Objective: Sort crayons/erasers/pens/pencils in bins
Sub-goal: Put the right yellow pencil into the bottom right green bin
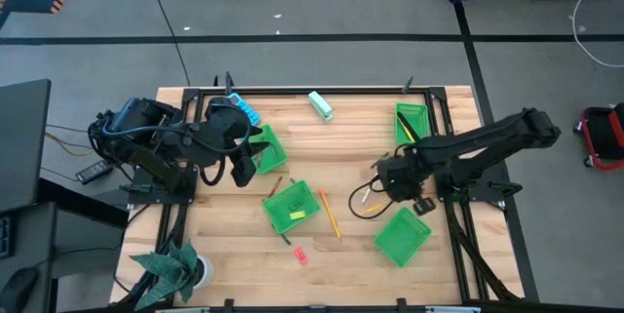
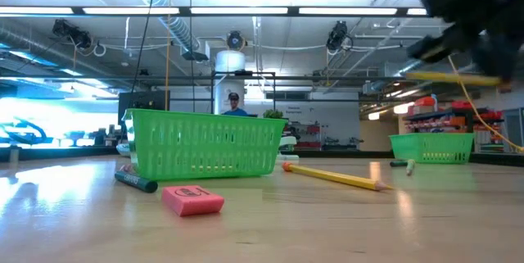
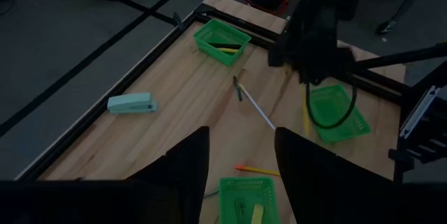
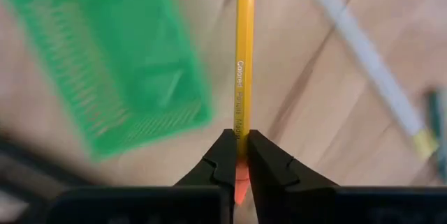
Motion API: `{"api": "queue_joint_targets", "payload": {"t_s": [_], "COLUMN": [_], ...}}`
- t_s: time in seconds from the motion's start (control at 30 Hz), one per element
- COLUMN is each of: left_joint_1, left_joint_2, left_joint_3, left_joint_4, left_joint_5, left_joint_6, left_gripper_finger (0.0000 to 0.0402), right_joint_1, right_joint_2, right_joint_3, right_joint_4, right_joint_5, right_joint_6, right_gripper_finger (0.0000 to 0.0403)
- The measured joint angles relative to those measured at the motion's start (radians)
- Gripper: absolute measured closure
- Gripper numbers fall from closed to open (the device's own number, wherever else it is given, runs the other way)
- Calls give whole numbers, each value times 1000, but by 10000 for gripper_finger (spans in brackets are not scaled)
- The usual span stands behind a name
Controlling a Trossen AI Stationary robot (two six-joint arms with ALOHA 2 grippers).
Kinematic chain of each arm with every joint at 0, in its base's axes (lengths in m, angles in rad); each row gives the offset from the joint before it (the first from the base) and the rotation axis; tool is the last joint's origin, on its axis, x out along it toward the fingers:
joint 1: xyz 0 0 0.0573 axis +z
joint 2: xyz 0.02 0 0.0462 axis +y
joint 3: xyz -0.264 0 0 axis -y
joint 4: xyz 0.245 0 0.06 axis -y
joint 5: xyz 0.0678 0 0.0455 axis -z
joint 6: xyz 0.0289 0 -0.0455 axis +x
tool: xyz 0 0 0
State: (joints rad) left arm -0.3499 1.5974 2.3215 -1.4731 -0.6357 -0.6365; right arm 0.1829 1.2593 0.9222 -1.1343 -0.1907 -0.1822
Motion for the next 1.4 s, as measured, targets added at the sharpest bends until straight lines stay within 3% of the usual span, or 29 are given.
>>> {"api": "queue_joint_targets", "payload": {"t_s": [0.23,0.57,0.8,1.4], "left_joint_1": [0,0,0,0], "left_joint_2": [0,0,0,6], "left_joint_3": [0,0,0,-1], "left_joint_4": [-3,-7,-5,2], "left_joint_5": [0,0,-15,-19], "left_joint_6": [6,20,15,12], "left_gripper_finger": [230,230,230,230], "right_joint_1": [4,98,141,143], "right_joint_2": [-11,-10,11,38], "right_joint_3": [98,74,-45,-106], "right_joint_4": [-289,-308,-249,-25], "right_joint_5": [-181,-333,-473,-476], "right_joint_6": [92,158,236,381], "right_gripper_finger": [372,372,372,372]}}
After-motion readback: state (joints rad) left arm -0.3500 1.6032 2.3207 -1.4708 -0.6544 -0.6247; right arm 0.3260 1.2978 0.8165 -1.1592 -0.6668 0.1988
